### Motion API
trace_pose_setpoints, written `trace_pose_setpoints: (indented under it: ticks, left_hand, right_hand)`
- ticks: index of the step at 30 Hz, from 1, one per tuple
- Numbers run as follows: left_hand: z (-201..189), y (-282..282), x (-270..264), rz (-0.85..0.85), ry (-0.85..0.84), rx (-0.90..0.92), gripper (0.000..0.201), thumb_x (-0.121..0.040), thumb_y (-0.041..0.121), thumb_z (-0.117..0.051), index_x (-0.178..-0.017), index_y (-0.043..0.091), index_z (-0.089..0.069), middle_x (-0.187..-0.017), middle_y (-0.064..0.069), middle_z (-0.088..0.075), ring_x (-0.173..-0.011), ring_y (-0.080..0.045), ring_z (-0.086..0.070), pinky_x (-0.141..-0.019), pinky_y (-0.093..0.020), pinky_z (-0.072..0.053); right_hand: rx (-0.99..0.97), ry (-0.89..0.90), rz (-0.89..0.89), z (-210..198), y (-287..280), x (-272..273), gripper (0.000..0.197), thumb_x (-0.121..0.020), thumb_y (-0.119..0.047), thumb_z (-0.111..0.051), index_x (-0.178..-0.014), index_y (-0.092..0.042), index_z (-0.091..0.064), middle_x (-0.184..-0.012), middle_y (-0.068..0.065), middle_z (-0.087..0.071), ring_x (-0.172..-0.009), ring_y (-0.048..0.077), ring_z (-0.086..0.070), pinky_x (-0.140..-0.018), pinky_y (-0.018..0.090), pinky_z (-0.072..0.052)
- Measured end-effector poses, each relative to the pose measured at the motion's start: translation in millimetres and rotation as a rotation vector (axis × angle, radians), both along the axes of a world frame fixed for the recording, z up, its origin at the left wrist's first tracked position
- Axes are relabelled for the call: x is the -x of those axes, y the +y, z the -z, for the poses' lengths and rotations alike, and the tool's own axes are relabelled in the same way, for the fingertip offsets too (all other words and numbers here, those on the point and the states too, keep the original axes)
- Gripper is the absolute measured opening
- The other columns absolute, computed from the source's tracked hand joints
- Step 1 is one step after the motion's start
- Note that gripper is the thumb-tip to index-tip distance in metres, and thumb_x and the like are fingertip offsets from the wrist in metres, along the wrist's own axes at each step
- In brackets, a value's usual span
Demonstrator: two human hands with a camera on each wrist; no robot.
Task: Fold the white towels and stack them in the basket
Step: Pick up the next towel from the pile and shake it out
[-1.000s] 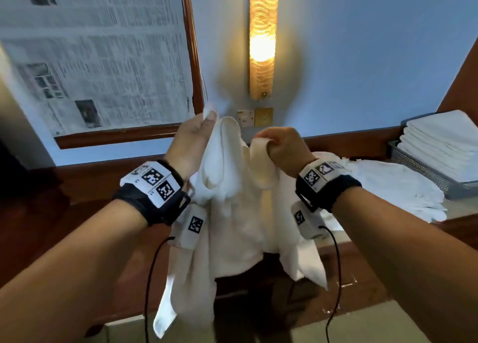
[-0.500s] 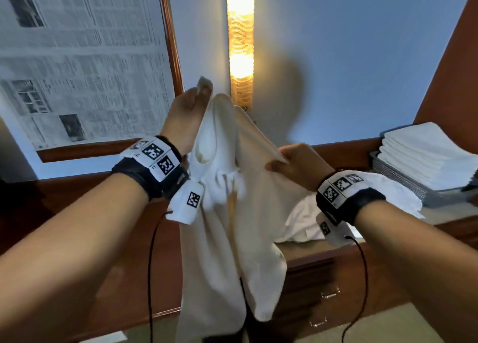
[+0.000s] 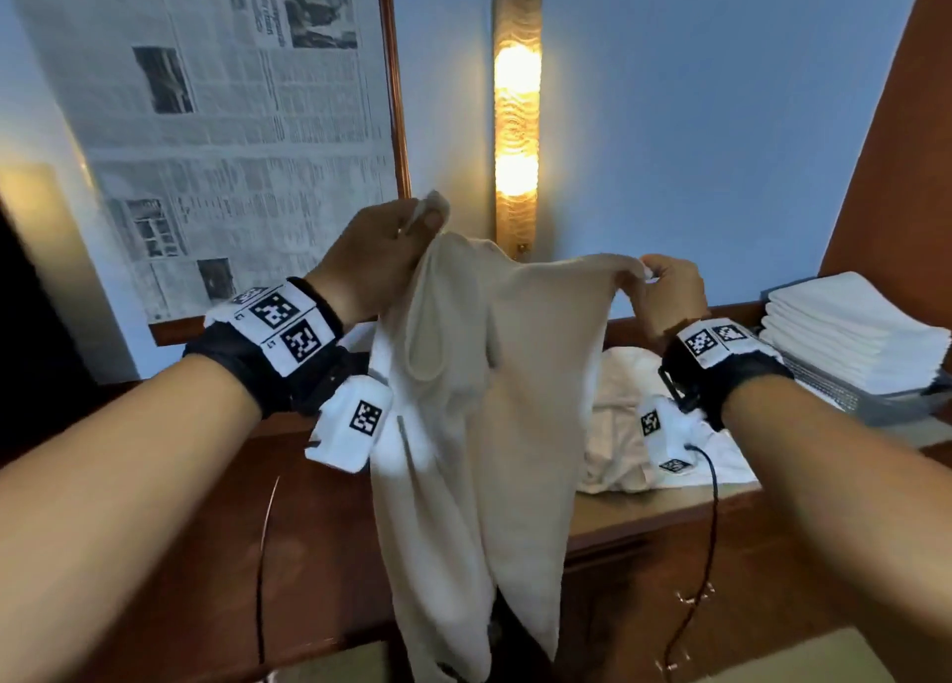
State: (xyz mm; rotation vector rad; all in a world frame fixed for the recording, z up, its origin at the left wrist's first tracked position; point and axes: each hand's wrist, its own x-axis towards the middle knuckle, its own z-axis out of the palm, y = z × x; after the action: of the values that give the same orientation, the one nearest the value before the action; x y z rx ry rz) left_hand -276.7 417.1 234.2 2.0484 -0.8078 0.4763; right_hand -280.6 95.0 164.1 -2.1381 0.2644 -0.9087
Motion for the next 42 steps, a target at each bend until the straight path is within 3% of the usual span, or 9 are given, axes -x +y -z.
trace_pose_setpoints:
  ticks: [6, 10, 13, 17, 20, 24, 30, 38, 42]
  left_hand:
    - [-16.5, 115.6, 35.5, 0.165, 0.165, -0.311, 0.034, -0.091, 0.043, -0.058, -0.093, 0.014, -0.076, -0.087, -0.003, -0.073, -0.081, -0.010, -0.064, -0.079, -0.033, -0.052]
    - [-22.9, 159.3, 34.2, 0.108, 0.099, 0.034, 0.011, -0.090, 0.034, -0.072, -0.081, 0.033, -0.078, -0.077, 0.007, -0.065, -0.076, -0.011, -0.055, -0.074, -0.030, -0.046]
    - [-32.5, 170.4, 42.8, 0.052, 0.024, 0.193, 0.017, -0.097, 0.015, -0.063, -0.084, 0.013, -0.073, -0.064, 0.017, -0.063, -0.064, -0.002, -0.055, -0.063, -0.016, -0.045]
    - [-42.3, 180.3, 43.5, -0.030, -0.097, 0.262, 0.014, -0.095, 0.017, -0.066, -0.086, 0.014, -0.077, -0.078, 0.011, -0.070, -0.073, -0.006, -0.060, -0.073, -0.031, -0.052]
    - [-52.3, 183.5, 48.3, 0.014, -0.120, 0.373, 0.016, -0.094, 0.010, -0.069, -0.090, 0.024, -0.078, -0.086, 0.012, -0.076, -0.083, -0.006, -0.069, -0.085, -0.032, -0.058]
    - [-66.3, 182.0, 62.1, 0.099, -0.103, 0.460, 0.013, -0.090, 0.005, -0.070, -0.092, 0.016, -0.077, -0.081, 0.009, -0.077, -0.079, -0.006, -0.072, -0.075, -0.022, -0.057]
    - [-80.4, 179.7, 57.0, 0.115, -0.113, 0.439, 0.011, -0.091, 0.007, -0.069, -0.087, 0.012, -0.077, -0.086, -0.023, -0.068, -0.081, -0.028, -0.061, -0.083, -0.060, -0.052]
    - [-91.9, 164.8, 48.9, 0.147, -0.011, 0.531, 0.021, -0.088, 0.011, -0.072, -0.074, 0.024, -0.079, -0.079, -0.002, -0.071, -0.076, -0.021, -0.062, -0.079, -0.045, -0.048]
    - [-92.8, 166.9, 45.2, 0.112, -0.011, 0.563, 0.019, -0.070, 0.025, -0.084, -0.061, 0.021, -0.067, -0.057, 0.000, -0.057, -0.050, -0.012, -0.048, -0.054, -0.025, -0.040]
  right_hand:
    - [-0.006, -0.179, -0.297, -72.5, 134.7, 21.8, 0.023, -0.091, -0.020, -0.059, -0.070, -0.025, -0.066, -0.067, -0.003, -0.062, -0.068, 0.019, -0.059, -0.065, 0.031, -0.052]
    - [0.185, -0.277, -0.385, -104.8, 210.5, 43.1, 0.020, -0.096, -0.017, -0.055, -0.081, -0.013, -0.069, -0.071, -0.002, -0.066, -0.066, 0.012, -0.061, -0.066, 0.027, -0.048]
    - [0.263, -0.270, -0.448, -124.2, 249.9, 52.2, 0.030, -0.099, -0.027, -0.053, -0.085, -0.005, -0.069, -0.080, 0.010, -0.069, -0.074, 0.022, -0.063, -0.069, 0.034, -0.050]
    - [0.272, -0.241, -0.592, -143.8, 285.6, 67.4, 0.030, -0.099, -0.032, -0.058, -0.081, -0.010, -0.066, -0.068, -0.003, -0.058, -0.057, 0.000, -0.048, -0.058, 0.014, -0.039]
    - [0.237, -0.288, -0.691, -155.4, 303.2, 73.7, 0.020, -0.094, -0.031, -0.066, -0.087, -0.013, -0.071, -0.080, 0.008, -0.068, -0.068, 0.005, -0.056, -0.067, 0.023, -0.047]
    - [0.220, -0.288, -0.785, -165.9, 312.4, 76.8, 0.015, -0.091, -0.029, -0.071, -0.088, -0.015, -0.074, -0.078, 0.005, -0.071, -0.070, 0.009, -0.062, -0.070, 0.033, -0.053]
    - [0.277, -0.369, -0.817, -178.6, 312.1, 79.8, 0.021, -0.096, -0.026, -0.064, -0.095, -0.008, -0.076, -0.087, 0.005, -0.073, -0.075, 0.011, -0.066, -0.071, 0.023, -0.054]
    - [0.123, -0.326, -1.008, -189.0, 302.1, 74.4, 0.014, -0.093, -0.027, -0.065, -0.089, -0.018, -0.074, -0.082, -0.003, -0.068, -0.078, 0.009, -0.062, -0.071, 0.029, -0.052]
    - [-0.019, -0.162, -1.176, -180.2, 303.2, 66.1, 0.028, -0.094, -0.031, -0.059, -0.106, -0.010, -0.072, -0.107, 0.016, -0.068, -0.097, 0.024, -0.063, -0.085, 0.044, -0.055]
